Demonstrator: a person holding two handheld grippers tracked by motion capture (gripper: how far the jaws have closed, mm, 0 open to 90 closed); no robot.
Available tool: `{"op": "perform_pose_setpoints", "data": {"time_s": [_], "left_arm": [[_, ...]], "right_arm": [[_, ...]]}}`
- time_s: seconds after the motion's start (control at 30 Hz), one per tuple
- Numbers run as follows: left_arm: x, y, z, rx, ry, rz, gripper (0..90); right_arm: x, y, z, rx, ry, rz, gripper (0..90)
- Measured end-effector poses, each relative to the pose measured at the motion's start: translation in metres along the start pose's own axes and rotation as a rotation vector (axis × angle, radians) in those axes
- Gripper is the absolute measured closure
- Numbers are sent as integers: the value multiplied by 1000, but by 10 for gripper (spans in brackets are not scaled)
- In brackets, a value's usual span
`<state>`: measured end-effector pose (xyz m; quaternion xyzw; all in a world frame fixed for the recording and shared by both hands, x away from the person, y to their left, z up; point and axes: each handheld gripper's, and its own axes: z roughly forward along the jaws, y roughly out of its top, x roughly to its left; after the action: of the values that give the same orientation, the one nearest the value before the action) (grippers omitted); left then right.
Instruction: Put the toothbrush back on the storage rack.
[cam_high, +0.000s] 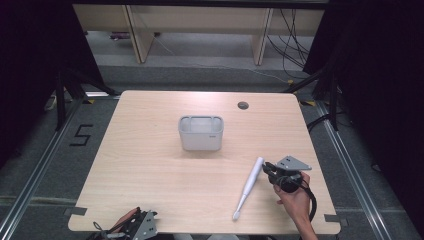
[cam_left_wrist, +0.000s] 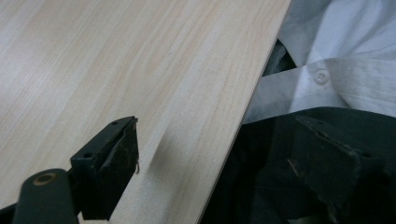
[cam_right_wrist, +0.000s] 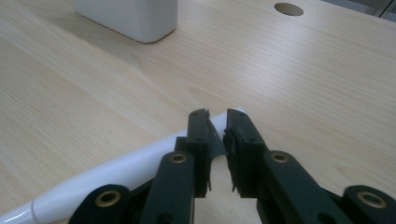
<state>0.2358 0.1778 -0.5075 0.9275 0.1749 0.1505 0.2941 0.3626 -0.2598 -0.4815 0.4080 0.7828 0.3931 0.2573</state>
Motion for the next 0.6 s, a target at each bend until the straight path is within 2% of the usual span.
{"op": "perform_pose_setpoints", "data": {"time_s": [0.1, 0.27, 0.3, 0.33, 0.37, 0.4, 0.43, 0.5, 0.57, 0.6], "left_arm": [[0, 0, 0, -2, 0, -4, 153], [0, 0, -1, 8, -4, 3, 153], [2, 0, -2, 20, -22, 6, 153], [2, 0, -1, 19, -31, 3, 153], [0, 0, 0, 5, 4, 0, 153], [0, 0, 0, 4, 18, 1, 153], [0, 0, -1, 3, 8, 2, 153], [0, 0, 0, 5, 8, 1, 153], [0, 0, 0, 4, 7, 1, 153], [0, 0, -1, 3, 5, 3, 153]], "right_arm": [[1, 4, 9, -2, 21, 5, 861], [2, 10, 25, 10, 50, -18, 887], [3, 11, 27, 28, 53, -8, 888], [1, 12, 30, 23, 48, -26, 888], [0, 13, 33, 25, 49, -26, 888], [-2, 14, 35, 22, 47, -27, 888], [0, 14, 36, 38, 58, 13, 888], [-3, 16, 41, 31, 50, -15, 888], [-4, 16, 44, 40, 49, -10, 888], [-5, 16, 46, 35, 44, -35, 888]]}}
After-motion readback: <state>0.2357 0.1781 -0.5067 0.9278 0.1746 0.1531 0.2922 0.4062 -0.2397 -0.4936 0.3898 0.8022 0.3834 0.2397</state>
